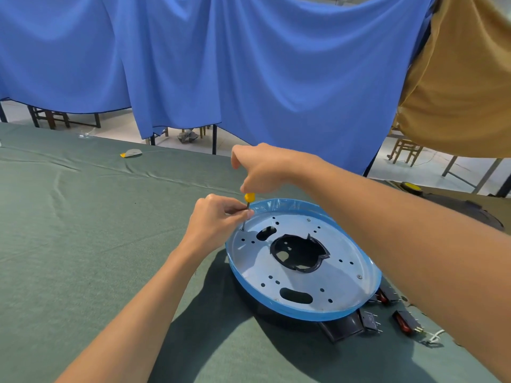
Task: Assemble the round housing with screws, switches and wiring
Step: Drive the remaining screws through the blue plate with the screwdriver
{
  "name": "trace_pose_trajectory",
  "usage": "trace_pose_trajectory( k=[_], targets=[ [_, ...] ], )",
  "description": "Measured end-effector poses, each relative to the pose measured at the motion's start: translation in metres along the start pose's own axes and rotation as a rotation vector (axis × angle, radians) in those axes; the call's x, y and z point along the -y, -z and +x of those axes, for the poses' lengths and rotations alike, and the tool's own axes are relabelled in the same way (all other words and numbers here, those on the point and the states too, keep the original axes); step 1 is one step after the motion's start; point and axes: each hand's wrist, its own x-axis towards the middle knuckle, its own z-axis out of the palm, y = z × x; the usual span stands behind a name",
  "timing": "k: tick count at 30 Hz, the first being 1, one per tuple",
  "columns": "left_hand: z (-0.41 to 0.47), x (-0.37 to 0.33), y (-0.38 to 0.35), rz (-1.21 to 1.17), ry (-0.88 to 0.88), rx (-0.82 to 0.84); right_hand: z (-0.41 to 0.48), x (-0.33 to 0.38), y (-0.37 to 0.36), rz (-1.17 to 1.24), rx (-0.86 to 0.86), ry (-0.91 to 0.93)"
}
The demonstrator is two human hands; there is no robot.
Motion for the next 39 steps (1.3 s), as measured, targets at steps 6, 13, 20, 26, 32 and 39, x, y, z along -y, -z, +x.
trace_pose_trajectory(
  k=[6,13,20,26,32,39],
  targets=[
    [-0.001,0.000,-0.001,-0.012,0.003,0.003,-0.001,0.003,-0.005,-0.044,0.009,-0.021],
    [-0.001,0.000,0.000,-0.012,0.012,0.005,0.002,0.004,-0.014,-0.067,-0.138,-0.018],
    [0.004,0.001,0.003,0.119,-0.002,0.101,0.006,0.005,-0.006,-0.070,-0.103,0.051],
    [0.000,-0.003,-0.001,0.159,-0.009,-0.052,0.007,0.002,-0.006,-0.076,-0.091,-0.031],
    [0.003,-0.001,0.002,0.176,-0.025,0.060,0.009,0.001,-0.011,-0.040,-0.140,0.065],
    [0.004,0.001,0.000,0.183,-0.036,-0.011,0.007,-0.004,-0.010,-0.039,-0.105,0.043]
  ],
)
